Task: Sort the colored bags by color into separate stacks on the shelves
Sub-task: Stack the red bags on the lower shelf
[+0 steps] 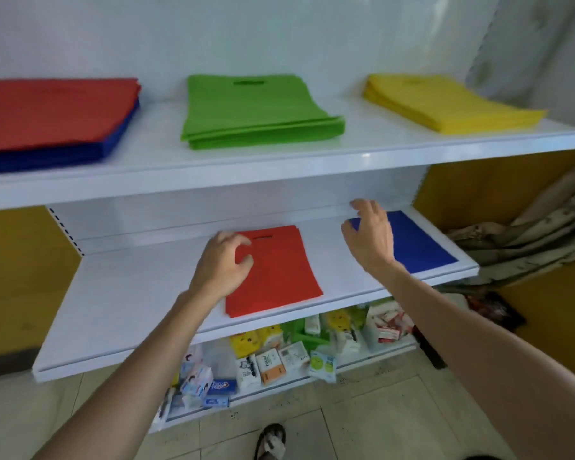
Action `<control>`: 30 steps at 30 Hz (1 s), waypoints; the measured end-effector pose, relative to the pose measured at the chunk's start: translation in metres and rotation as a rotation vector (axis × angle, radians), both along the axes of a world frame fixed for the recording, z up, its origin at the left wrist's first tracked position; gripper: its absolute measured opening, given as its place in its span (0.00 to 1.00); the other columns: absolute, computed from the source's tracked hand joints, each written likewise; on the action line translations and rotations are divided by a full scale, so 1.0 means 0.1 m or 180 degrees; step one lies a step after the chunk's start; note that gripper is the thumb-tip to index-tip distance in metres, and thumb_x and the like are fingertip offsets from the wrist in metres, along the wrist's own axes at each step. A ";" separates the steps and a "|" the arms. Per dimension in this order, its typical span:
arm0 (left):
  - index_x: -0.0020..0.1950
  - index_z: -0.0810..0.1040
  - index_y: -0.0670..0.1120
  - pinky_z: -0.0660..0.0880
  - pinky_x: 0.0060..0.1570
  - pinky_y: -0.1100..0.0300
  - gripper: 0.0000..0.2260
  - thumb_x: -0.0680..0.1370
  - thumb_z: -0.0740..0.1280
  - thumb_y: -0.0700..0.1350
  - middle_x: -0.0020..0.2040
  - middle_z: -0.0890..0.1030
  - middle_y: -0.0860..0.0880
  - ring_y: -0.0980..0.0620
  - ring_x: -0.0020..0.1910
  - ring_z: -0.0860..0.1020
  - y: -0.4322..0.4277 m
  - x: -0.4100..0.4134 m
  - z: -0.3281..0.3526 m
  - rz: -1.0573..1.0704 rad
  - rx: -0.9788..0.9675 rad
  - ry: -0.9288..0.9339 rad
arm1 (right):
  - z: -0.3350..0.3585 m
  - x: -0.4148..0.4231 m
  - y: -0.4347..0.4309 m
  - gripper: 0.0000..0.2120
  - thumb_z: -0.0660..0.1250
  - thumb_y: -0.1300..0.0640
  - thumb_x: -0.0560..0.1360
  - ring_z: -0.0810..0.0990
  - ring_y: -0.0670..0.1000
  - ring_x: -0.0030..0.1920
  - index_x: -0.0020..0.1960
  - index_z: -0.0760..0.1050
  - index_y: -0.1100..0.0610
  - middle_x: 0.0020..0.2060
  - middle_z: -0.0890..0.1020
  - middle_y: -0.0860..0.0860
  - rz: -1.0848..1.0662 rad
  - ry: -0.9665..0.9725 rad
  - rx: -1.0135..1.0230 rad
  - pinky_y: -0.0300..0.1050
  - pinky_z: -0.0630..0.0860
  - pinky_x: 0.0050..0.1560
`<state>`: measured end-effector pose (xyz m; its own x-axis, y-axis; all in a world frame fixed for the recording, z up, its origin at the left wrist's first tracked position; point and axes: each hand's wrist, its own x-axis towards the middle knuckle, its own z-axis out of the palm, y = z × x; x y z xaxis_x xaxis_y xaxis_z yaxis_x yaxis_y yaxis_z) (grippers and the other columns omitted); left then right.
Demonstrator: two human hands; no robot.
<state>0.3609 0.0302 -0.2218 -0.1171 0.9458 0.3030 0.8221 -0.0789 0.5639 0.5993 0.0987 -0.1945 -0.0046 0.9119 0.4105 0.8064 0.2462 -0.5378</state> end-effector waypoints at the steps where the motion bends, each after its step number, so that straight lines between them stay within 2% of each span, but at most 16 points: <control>1: 0.55 0.79 0.44 0.68 0.60 0.58 0.11 0.73 0.67 0.40 0.56 0.74 0.45 0.46 0.57 0.74 -0.05 0.03 0.19 -0.0031 0.0161 0.0023 | 0.21 0.05 -0.06 0.17 0.62 0.60 0.75 0.71 0.56 0.61 0.64 0.70 0.59 0.60 0.74 0.56 -0.0026 0.0053 0.0167 0.51 0.70 0.57; 6: 0.54 0.78 0.46 0.72 0.54 0.53 0.11 0.73 0.66 0.40 0.54 0.75 0.49 0.49 0.55 0.74 -0.24 0.10 0.95 -0.0310 0.0799 0.0101 | 0.92 0.02 -0.30 0.15 0.64 0.61 0.74 0.73 0.55 0.57 0.61 0.72 0.60 0.56 0.76 0.55 0.0005 0.0216 0.0778 0.48 0.70 0.53; 9: 0.53 0.79 0.46 0.74 0.52 0.52 0.11 0.72 0.67 0.40 0.53 0.75 0.49 0.48 0.54 0.75 -0.26 -0.07 1.30 -0.0225 0.1077 0.0118 | 1.19 -0.23 -0.30 0.16 0.64 0.62 0.74 0.74 0.56 0.56 0.61 0.72 0.60 0.56 0.76 0.56 0.0167 0.0137 0.0981 0.50 0.71 0.53; 12: 0.53 0.79 0.46 0.74 0.51 0.52 0.10 0.71 0.67 0.39 0.52 0.76 0.47 0.47 0.53 0.75 -0.26 -0.48 1.57 -0.0036 0.1224 0.0184 | 1.46 -0.64 -0.20 0.16 0.64 0.62 0.73 0.75 0.58 0.55 0.61 0.72 0.61 0.55 0.77 0.57 0.0332 0.0102 0.1088 0.52 0.72 0.52; 17: 0.52 0.80 0.44 0.70 0.53 0.57 0.11 0.71 0.67 0.37 0.50 0.76 0.46 0.47 0.50 0.75 -0.25 -1.46 1.85 0.0370 0.1307 0.0341 | 1.77 -1.57 0.06 0.16 0.64 0.61 0.74 0.75 0.57 0.54 0.61 0.71 0.59 0.55 0.77 0.55 0.0592 0.0101 0.1217 0.47 0.70 0.46; 19: 0.53 0.79 0.46 0.68 0.52 0.60 0.11 0.71 0.67 0.38 0.49 0.74 0.50 0.51 0.49 0.74 -0.25 -1.89 1.92 0.0529 0.1254 0.0352 | 1.82 -1.98 0.19 0.16 0.64 0.61 0.74 0.76 0.56 0.54 0.62 0.71 0.59 0.55 0.77 0.55 0.0726 0.0094 0.1216 0.45 0.70 0.45; 22: 0.53 0.79 0.48 0.66 0.50 0.62 0.10 0.73 0.67 0.40 0.51 0.75 0.51 0.54 0.49 0.74 -0.21 -2.51 1.99 0.0858 0.1136 0.0307 | 1.81 -2.58 0.38 0.16 0.64 0.61 0.74 0.75 0.57 0.54 0.61 0.71 0.60 0.54 0.78 0.56 0.0880 0.0099 0.1132 0.49 0.72 0.48; 24: 0.53 0.79 0.48 0.67 0.51 0.61 0.10 0.73 0.67 0.39 0.52 0.75 0.49 0.51 0.51 0.75 -0.16 -2.90 1.98 0.1069 0.0963 0.0321 | 1.75 -2.94 0.50 0.16 0.63 0.61 0.74 0.74 0.57 0.55 0.61 0.71 0.61 0.54 0.77 0.57 0.0937 0.0109 0.1030 0.47 0.70 0.48; 27: 0.55 0.80 0.49 0.68 0.58 0.56 0.12 0.73 0.68 0.39 0.54 0.74 0.45 0.46 0.55 0.74 -0.04 -3.41 1.94 0.1181 0.0580 0.0553 | 1.63 -3.40 0.67 0.15 0.61 0.62 0.76 0.75 0.58 0.54 0.61 0.70 0.63 0.54 0.77 0.59 0.1023 0.0090 0.0742 0.45 0.69 0.48; 30: 0.61 0.76 0.50 0.69 0.59 0.53 0.18 0.72 0.71 0.47 0.58 0.72 0.41 0.42 0.57 0.74 0.06 -3.76 1.87 0.1382 0.0078 0.0526 | 1.52 -3.80 0.81 0.16 0.62 0.58 0.77 0.75 0.62 0.55 0.60 0.69 0.66 0.54 0.77 0.63 0.0942 0.0093 0.0289 0.49 0.70 0.52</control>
